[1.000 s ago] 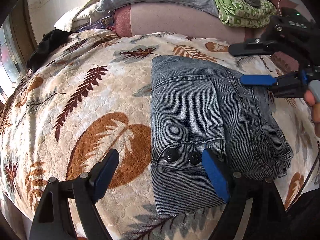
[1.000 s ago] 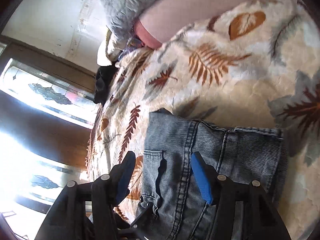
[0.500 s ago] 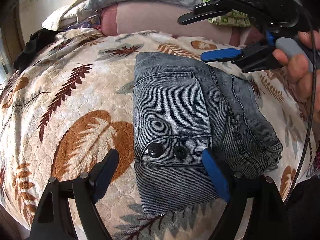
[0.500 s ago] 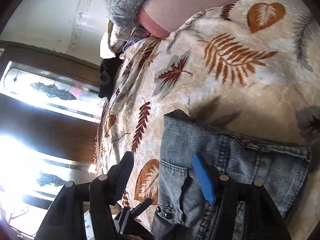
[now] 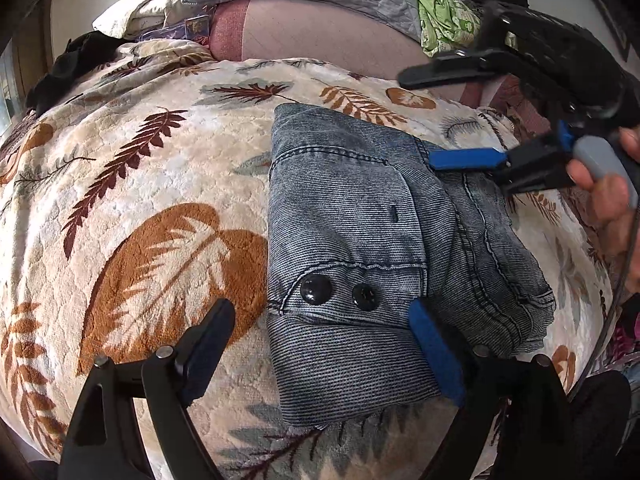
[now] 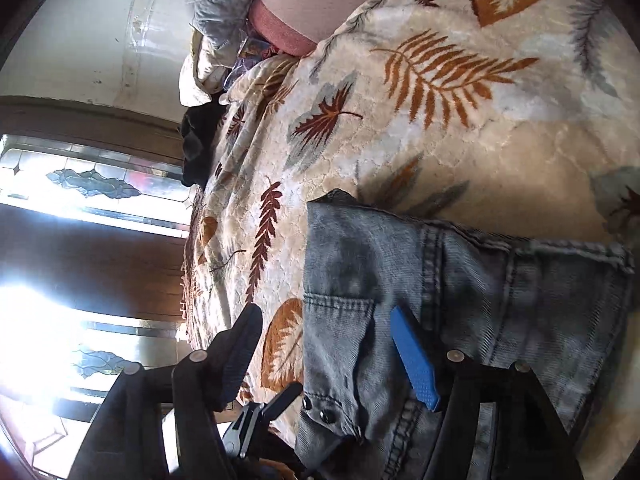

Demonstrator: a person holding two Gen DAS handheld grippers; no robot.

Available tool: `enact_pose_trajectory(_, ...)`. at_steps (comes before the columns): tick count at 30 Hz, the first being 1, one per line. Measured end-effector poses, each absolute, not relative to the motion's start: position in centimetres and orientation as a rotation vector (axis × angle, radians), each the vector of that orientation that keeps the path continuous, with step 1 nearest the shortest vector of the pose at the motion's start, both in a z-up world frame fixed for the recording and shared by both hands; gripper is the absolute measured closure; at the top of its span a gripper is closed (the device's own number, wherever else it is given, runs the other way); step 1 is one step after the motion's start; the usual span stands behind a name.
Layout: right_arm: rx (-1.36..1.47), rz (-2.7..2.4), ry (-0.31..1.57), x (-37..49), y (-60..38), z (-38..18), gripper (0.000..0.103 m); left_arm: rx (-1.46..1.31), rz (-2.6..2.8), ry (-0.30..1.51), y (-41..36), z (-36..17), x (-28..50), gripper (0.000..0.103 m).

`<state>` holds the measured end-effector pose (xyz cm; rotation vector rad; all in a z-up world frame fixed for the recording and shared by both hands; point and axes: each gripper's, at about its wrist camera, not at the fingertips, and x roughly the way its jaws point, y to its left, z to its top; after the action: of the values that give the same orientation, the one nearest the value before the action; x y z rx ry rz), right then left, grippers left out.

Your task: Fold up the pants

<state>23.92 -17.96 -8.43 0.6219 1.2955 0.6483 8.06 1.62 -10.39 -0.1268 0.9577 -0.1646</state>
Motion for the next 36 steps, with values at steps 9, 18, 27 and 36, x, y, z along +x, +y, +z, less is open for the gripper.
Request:
enact_pose_trajectory(9, 0.788, 0.594, 1.220, 18.9, -23.6, -10.5, 0.028, -0.151, -0.160, 0.927, 2.1, -9.1, 7.6, 0.012)
enact_pose_trajectory(18, 0.843, 0.616, 1.196, 10.9, -26.4, -14.0, 0.025, -0.036, -0.087, 0.967, 0.9, -10.5, 7.1, 0.012)
enact_pose_trajectory(27, 0.756, 0.642, 1.112, 9.3, -26.1, -10.7, 0.020, -0.009, -0.046, 0.970, 0.6, -9.5, 6.9, 0.012)
enact_pose_trajectory(36, 0.644, 0.629, 1.050, 8.3, -25.5, -9.4, 0.019, -0.029, -0.054, 0.975, 0.8, -9.5, 6.9, 0.012)
